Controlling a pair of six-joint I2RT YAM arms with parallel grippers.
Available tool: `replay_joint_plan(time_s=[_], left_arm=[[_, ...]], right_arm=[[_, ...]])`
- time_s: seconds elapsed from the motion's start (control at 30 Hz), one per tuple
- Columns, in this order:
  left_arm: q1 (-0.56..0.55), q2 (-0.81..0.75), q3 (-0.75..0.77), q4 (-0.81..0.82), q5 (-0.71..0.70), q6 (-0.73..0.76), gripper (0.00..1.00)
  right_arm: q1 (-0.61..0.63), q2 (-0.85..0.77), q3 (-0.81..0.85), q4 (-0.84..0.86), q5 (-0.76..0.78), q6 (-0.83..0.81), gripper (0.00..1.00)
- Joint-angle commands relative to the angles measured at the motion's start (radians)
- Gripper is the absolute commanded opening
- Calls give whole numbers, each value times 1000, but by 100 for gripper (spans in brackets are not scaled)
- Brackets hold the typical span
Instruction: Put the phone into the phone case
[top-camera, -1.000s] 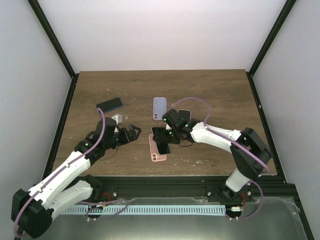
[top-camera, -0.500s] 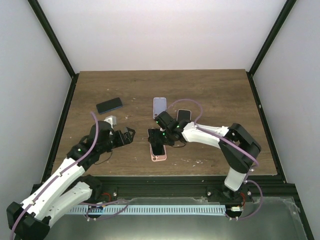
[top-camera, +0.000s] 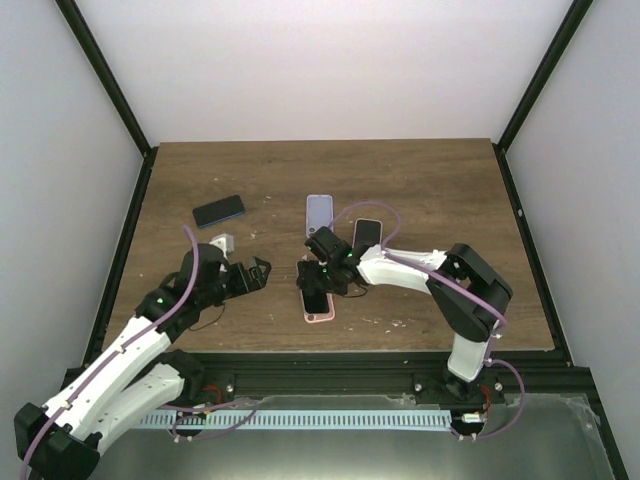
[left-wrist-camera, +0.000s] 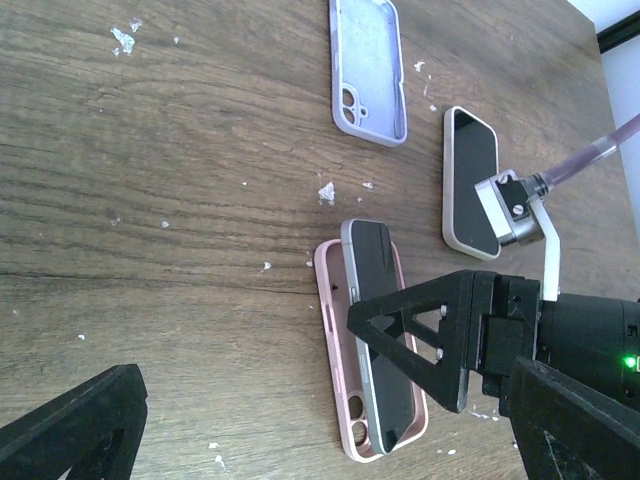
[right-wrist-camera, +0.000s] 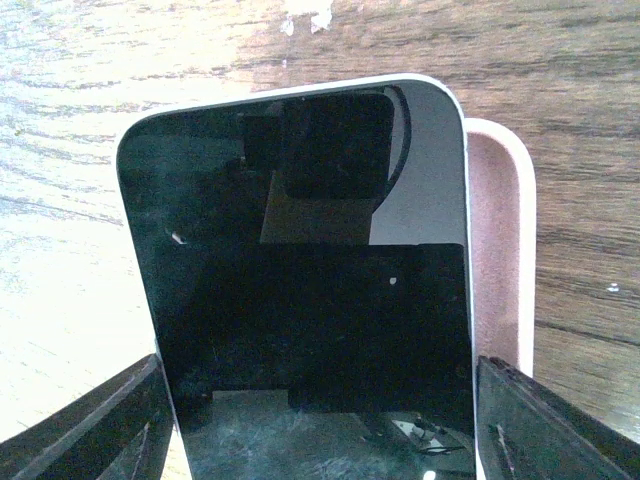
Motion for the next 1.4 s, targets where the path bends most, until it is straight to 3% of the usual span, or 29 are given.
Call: replay_joint_plan(time_s=[0.0,0.5,0.97,1.37], left_arm=[[5,-1,-17,25,20,6,100],[5,36,-40,41,39,-5,100],[5,40,-82,91,99,-28,90],[6,51,-85,101,113,-47,88]], right_arm=[[16,1,51,-4,31,32,54],[38,-10,91,-86,79,29,55],[47,9,50,-84,103,47,55],[51,28,49,-95,110,35,59]])
